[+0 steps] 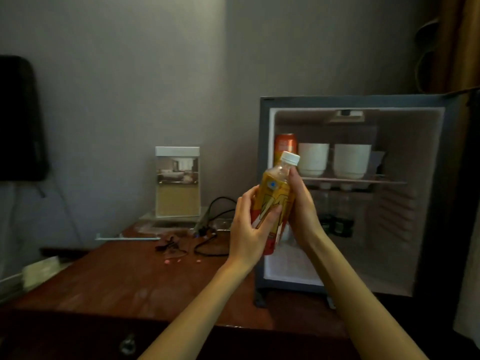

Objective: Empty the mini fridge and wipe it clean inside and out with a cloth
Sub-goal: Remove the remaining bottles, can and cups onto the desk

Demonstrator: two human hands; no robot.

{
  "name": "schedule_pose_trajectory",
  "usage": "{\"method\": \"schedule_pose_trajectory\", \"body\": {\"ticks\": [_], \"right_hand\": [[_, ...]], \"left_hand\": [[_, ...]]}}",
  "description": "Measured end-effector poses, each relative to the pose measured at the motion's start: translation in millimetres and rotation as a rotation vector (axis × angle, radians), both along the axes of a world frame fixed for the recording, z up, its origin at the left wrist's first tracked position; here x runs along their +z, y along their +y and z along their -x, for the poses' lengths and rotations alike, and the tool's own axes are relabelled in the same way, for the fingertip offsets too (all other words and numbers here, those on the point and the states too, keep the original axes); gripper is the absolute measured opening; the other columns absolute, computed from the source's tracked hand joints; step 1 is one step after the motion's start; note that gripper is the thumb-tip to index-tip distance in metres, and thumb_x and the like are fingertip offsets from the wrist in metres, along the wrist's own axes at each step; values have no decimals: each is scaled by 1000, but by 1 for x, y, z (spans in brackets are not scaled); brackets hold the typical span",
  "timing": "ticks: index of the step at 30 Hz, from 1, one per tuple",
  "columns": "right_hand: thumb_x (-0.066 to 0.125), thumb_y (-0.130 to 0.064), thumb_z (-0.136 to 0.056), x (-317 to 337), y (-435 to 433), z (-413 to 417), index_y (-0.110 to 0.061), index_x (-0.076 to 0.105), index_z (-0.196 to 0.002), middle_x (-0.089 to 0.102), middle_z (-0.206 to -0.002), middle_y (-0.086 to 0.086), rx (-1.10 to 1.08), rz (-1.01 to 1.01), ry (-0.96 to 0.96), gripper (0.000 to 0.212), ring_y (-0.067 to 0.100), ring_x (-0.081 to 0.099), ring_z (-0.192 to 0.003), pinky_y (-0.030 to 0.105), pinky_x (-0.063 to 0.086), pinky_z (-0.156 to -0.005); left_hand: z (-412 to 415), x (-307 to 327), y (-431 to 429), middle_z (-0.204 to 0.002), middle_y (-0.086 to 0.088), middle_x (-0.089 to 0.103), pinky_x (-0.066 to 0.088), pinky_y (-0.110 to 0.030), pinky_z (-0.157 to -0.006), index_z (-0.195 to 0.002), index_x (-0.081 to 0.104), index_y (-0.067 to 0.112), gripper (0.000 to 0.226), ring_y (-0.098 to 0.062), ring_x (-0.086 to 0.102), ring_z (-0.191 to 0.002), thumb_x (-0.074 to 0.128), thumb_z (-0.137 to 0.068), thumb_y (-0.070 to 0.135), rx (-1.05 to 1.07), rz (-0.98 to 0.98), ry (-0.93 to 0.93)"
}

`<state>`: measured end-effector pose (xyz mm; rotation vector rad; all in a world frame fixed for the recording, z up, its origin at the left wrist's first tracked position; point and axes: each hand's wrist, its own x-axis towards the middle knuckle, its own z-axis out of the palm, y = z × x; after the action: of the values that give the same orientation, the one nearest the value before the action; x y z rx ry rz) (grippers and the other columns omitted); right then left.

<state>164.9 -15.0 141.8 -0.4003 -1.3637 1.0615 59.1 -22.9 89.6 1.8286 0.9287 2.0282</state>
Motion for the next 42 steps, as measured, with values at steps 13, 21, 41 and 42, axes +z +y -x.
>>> {"method": "schedule_pose_trajectory", "body": {"ticks": [13, 21, 41, 42], "right_hand": [[57, -33, -92, -89, -76, 214, -9, 57, -124, 69, -113, 16, 565, 190, -82, 40, 31, 68, -99, 38, 57, -84], [56, -27, -94, -152, -141, 292, -14, 54, -129, 69, -113, 2, 695, 242, -218, 38, 9, 69, -96, 17, 53, -72], [65, -32, -89, -316, -171, 408, -23, 28, -147, 52, -120, -10, 907, 518, -779, 70, 5, 57, -100, 14, 51, -70], [67, -33, -87, -324, -174, 415, -25, 24, -149, 49, -129, -6, 920, 527, -823, 75, 7, 55, -101, 16, 50, -72]], "left_hand": [[171, -73, -117, -114, 7, 65, 54, -23, -84, -130, 49, 26, 60, -2, 65, -100, 54, -84, 64, 440, 216, -371], [239, -120, -184, -120, 1, 64, 51, -45, -96, -125, 49, 33, 61, -17, 63, -108, 45, -80, 75, 701, 327, -563], [362, -267, -231, -110, -9, 59, 49, -49, -96, -120, 49, 16, 43, -27, 60, -99, 40, -98, 51, 836, 639, -1207], [370, -278, -236, -112, -10, 60, 50, -50, -94, -118, 48, 15, 42, -29, 61, -99, 41, -97, 51, 826, 668, -1233]]}}
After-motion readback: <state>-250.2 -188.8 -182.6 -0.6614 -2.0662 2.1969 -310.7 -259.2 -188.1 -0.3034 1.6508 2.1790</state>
